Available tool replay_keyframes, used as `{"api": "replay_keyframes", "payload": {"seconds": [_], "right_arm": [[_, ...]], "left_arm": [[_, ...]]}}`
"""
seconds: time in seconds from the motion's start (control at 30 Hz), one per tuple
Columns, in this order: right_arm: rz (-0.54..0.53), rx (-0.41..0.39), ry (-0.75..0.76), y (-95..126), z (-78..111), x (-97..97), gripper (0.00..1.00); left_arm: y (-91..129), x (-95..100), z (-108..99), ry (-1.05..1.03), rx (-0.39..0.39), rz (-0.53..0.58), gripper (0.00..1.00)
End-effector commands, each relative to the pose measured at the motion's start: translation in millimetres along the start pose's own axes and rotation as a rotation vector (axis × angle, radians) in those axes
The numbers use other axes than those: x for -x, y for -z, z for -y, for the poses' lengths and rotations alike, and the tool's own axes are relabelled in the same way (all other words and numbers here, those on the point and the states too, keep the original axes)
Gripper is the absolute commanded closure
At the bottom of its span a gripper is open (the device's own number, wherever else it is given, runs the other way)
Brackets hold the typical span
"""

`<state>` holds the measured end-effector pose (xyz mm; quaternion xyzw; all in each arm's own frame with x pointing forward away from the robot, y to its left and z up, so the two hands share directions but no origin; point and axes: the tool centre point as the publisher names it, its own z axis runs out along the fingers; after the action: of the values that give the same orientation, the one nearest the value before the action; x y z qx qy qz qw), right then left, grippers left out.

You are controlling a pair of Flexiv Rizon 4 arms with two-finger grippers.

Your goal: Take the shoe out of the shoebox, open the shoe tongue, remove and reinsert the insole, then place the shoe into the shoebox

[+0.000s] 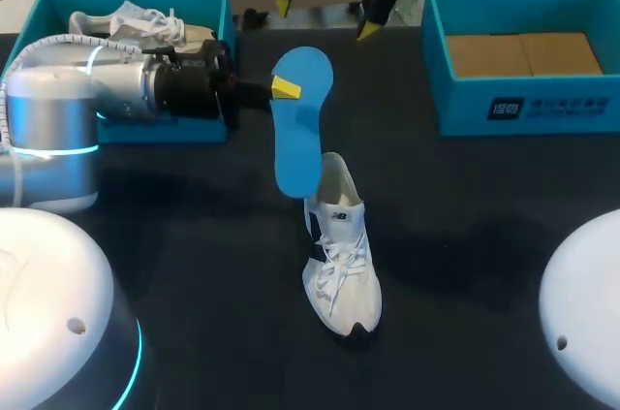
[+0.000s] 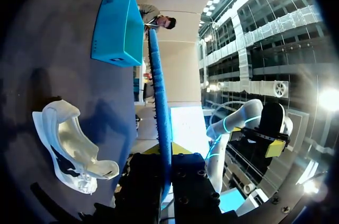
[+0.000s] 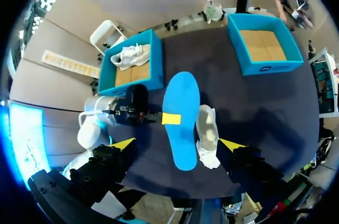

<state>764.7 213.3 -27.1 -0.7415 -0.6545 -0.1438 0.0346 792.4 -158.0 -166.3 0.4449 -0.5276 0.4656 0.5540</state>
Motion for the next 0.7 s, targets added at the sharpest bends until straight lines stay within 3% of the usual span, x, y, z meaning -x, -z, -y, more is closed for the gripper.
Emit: {"api": "replay_keyframes", "payload": {"seconds": [0.03, 0.33, 0.7], "right_arm": [[0.216, -0.019, 0.000, -7, -7.9, -6.6, 0.00], [0.358, 0.002, -0.030, -20, -6.7, -11.0, 0.00], [0.377, 0.001, -0.006, -26, -3.6, -11.7, 0.00]], "left_arm": [[0, -0.3, -1, 0.000, -0.002, 0.003, 1.00], [0, -0.3, -1, 0.000, -0.002, 0.003, 1.00], [0, -0.3, -1, 0.000, -0.002, 0.003, 1.00]]}}
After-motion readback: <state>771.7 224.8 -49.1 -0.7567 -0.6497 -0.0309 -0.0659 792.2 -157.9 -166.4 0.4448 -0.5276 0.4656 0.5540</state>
